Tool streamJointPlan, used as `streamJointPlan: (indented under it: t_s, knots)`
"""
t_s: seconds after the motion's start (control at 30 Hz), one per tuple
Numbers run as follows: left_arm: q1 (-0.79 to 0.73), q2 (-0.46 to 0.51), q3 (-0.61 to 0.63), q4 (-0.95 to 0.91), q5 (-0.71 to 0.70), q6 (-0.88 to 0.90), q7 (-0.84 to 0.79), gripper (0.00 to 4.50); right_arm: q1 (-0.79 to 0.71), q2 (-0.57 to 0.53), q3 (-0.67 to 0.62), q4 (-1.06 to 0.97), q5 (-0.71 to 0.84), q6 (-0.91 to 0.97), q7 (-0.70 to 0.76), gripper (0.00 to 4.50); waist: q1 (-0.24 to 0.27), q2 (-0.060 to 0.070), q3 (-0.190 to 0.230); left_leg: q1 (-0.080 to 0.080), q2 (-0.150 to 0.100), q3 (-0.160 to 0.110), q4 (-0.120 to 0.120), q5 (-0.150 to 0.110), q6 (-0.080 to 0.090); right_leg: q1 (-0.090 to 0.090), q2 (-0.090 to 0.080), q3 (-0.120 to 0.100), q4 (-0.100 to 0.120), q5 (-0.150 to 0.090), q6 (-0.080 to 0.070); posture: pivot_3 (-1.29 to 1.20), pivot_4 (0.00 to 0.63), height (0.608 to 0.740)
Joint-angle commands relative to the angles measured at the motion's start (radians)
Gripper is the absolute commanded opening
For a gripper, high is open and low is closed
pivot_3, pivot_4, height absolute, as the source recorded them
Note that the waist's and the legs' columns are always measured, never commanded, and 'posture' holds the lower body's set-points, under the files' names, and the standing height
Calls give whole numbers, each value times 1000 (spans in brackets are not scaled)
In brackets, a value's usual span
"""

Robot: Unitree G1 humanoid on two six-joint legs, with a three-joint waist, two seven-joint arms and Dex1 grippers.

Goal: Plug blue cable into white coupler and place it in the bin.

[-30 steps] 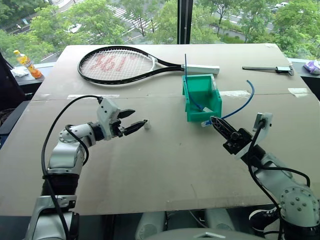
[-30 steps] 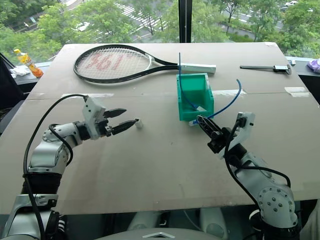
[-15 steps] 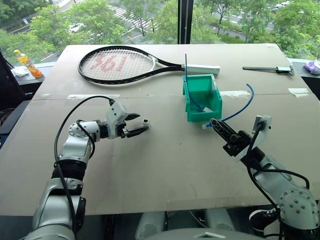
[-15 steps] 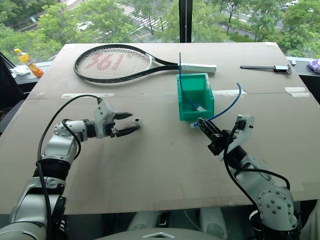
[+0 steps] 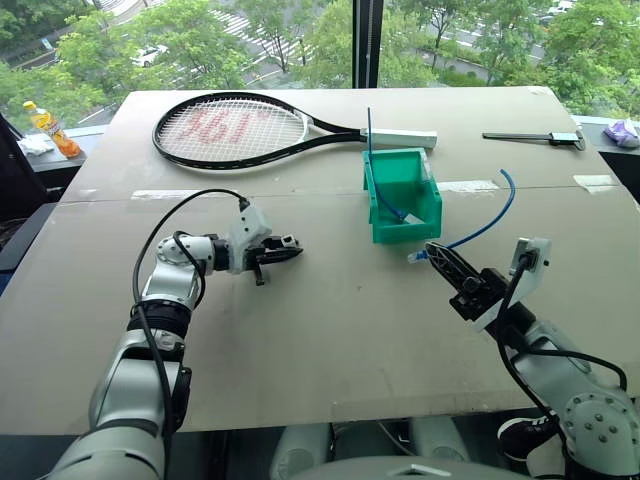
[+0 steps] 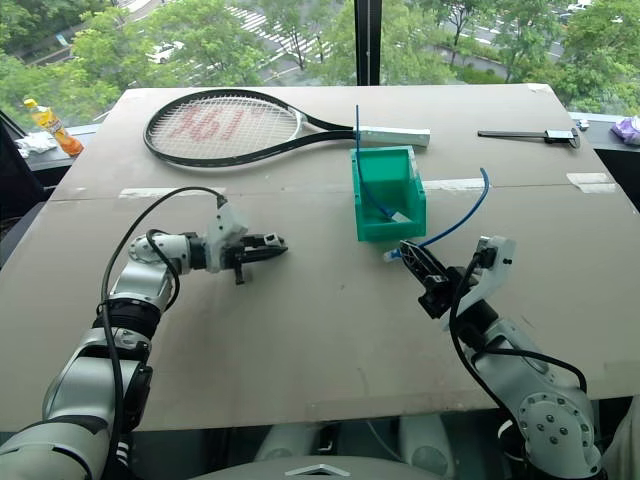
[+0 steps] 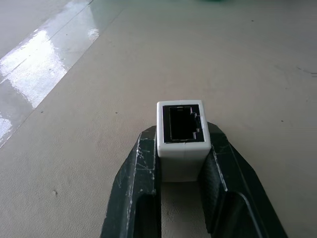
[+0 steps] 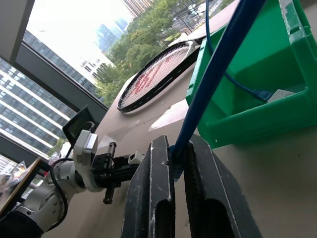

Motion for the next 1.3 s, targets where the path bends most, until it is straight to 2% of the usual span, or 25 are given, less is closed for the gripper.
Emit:
streamJointPlan:
  t_s: [0.03,0.1,0.17,0.23,0.37,0.53,0.67,0.83,1.0,1.3]
  knots:
    - [31,-8,-8,-146,-50,83,-73,414,-11,-37,-8,-55,-48,-19,34,0,-1,0,0,0,0,0,0,0,0,0,0,0,0,0,0,0,150,740]
    - [58,-18,-22,-248,-67,148,-87,414,-20,-68,-6,-55,-80,-16,61,0,0,0,0,0,0,0,0,0,0,0,0,0,0,0,0,0,150,740]
    - [109,-44,-84,-460,-90,261,-94,414,-47,-157,10,-61,-160,4,131,0,0,0,0,-1,0,0,0,0,0,0,0,0,0,0,0,0,150,740]
    - [135,-58,-128,-577,-79,322,-85,414,-68,-218,24,-58,-205,13,177,0,3,0,0,-1,0,1,1,0,1,0,-1,1,-1,0,0,0,150,740]
    - [138,-90,-200,-650,-23,365,-36,414,-115,-296,58,-42,-257,13,294,0,1,0,0,-1,0,0,1,0,1,0,0,0,0,0,0,0,150,740]
    - [112,-109,-283,-602,64,306,-8,414,-216,-396,142,30,-396,5,462,0,0,0,0,0,1,0,1,0,1,0,2,0,0,-2,3,0,150,740]
    - [102,-123,-315,-550,97,261,2,414,-347,-399,258,141,-533,-24,579,0,0,0,0,0,1,0,1,0,1,0,1,0,0,-2,3,0,150,740]
    - [88,-143,-322,-523,105,247,11,414,-487,-335,375,263,-648,-37,673,0,4,0,0,0,0,0,1,0,1,0,1,0,0,0,0,0,150,740]
    - [99,-145,-324,-545,107,251,13,414,-548,-291,409,315,-694,-32,751,0,12,0,0,-1,-1,0,1,0,1,0,0,0,0,0,0,0,150,740]
    - [109,-146,-323,-581,106,271,24,414,-562,-313,431,352,-783,-36,852,0,14,0,0,0,-1,0,2,0,1,0,0,0,0,0,0,0,150,740]
